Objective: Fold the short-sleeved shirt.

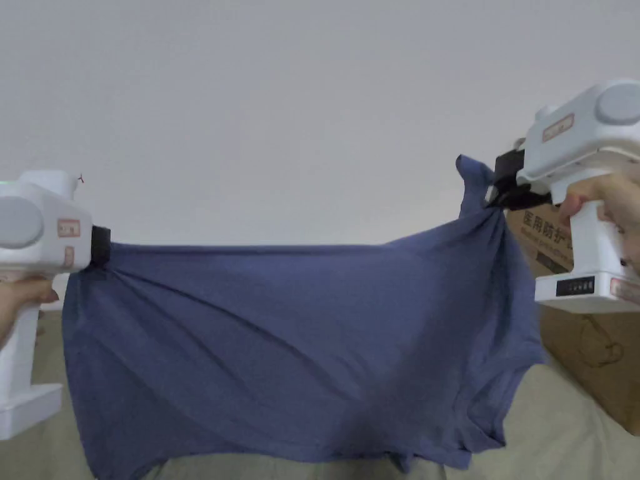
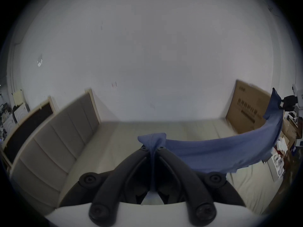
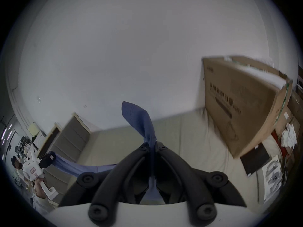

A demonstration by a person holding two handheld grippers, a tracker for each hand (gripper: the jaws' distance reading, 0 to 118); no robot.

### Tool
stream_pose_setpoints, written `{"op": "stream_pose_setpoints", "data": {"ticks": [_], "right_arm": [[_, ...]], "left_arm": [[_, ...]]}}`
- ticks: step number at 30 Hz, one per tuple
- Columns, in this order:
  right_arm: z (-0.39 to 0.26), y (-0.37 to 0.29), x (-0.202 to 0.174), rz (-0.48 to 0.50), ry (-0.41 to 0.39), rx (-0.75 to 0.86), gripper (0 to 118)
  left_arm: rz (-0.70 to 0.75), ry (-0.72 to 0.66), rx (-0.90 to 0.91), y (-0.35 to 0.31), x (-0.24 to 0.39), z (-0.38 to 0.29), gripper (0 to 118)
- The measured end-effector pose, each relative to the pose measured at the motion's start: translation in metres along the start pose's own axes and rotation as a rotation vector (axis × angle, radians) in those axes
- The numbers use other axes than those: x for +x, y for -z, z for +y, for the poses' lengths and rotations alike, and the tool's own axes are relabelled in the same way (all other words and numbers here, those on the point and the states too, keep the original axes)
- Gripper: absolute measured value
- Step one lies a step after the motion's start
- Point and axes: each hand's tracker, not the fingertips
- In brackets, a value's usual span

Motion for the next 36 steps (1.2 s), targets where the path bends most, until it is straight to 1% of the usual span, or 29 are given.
{"op": "stream_pose_setpoints", "data": {"ticks": [1,2,3,4,5,6,8,9,10,11,12,15,18,19,20,23,24,26,27,28,29,32,33,34,36], "right_arm": [[-0.02,0.024,0.007,-0.03,0.005,-0.044,5],[-0.041,0.049,0.015,-0.062,0.015,-0.098,5],[-0.059,0.071,0.026,-0.079,0.023,-0.146,5],[-0.086,0.097,0.039,-0.094,0.062,-0.198,5],[-0.113,0.117,0.051,-0.088,0.1,-0.253,5],[-0.134,0.131,0.062,-0.076,0.138,-0.273,5],[-0.178,0.156,0.083,-0.085,0.192,-0.342,5],[-0.194,0.164,0.092,-0.121,0.212,-0.386,5],[-0.211,0.17,0.101,-0.139,0.243,-0.414,5],[-0.224,0.176,0.115,-0.112,0.262,-0.422,5],[-0.233,0.175,0.122,-0.119,0.277,-0.435,5],[-0.255,0.152,0.133,-0.086,0.277,-0.417,5],[-0.276,0.111,0.135,-0.043,0.277,-0.393,5],[-0.287,0.09,0.132,-0.002,0.262,-0.373,5],[-0.296,0.07,0.13,0.017,0.238,-0.359,5],[-0.339,0.003,0.122,0.021,0.198,-0.357,5],[-0.353,-0.015,0.121,0.014,0.203,-0.375,5],[-0.389,-0.056,0.123,0.049,0.187,-0.404,5],[-0.41,-0.082,0.108,0.028,0.193,-0.425,5],[-0.429,-0.102,0.107,0.013,0.192,-0.463,5],[-0.447,-0.119,0.108,0.034,0.189,-0.464,5],[-0.493,-0.157,0.107,0.011,0.189,-0.514,5],[-0.506,-0.166,0.107,-0.009,0.208,-0.553,5],[-0.517,-0.172,0.106,-0.001,0.219,-0.57,5],[-0.534,-0.182,0.099,0.008,0.247,-0.604,5]], "left_arm": [[-0.001,0.002,-0.05,0.021,0.003,-0.02,0],[0.028,0.018,-0.098,0.039,0.008,-0.042,0],[0.043,0.049,-0.135,0.052,0.012,-0.063,0],[0.043,0.076,-0.174,0.068,0.017,-0.089,0],[0.037,0.081,-0.177,0.077,0.022,-0.113,0],[0.006,0.103,-0.189,0.084,0.025,-0.132,0],[-0.022,0.138,-0.341,0.105,0.03,-0.17,0],[-0.023,0.143,-0.375,0.116,0.028,-0.187,0],[-0.023,0.135,-0.39,0.121,0.024,-0.201,0],[-0.019,0.11,-0.397,0.124,0.022,-0.214,0],[-0.023,0.094,-0.422,0.124,0.018,-0.221,0],[-0.035,0.058,-0.407,0.106,0.007,-0.236,0],[-0.044,0.021,-0.376,0.066,-0.002,-0.249,1],[-0.04,0.008,-0.369,0.049,-0.004,-0.256,1],[-0.035,-0.002,-0.367,0.034,-0.006,-0.264,0],[-0.034,0.042,-0.376,-0.026,-0.01,-0.296,1],[-0.027,0.059,-0.382,-0.042,-0.012,-0.306,1],[-0.017,0.06,-0.402,-0.083,-0.018,-0.332,0],[-0.015,0.048,-0.418,-0.1,-0.022,-0.343,0],[-0.022,0.035,-0.437,-0.12,-0.027,-0.356,1],[-0.022,0.023,-0.44,-0.141,-0.03,-0.37,0],[-0.016,0.021,-0.497,-0.184,-0.037,-0.407,0],[0.003,0.045,-0.521,-0.195,-0.039,-0.418,0],[0.012,0.066,-0.519,-0.204,-0.041,-0.426,1],[0.006,0.06,-0.516,-0.217,-0.05,-0.438,1]]}}
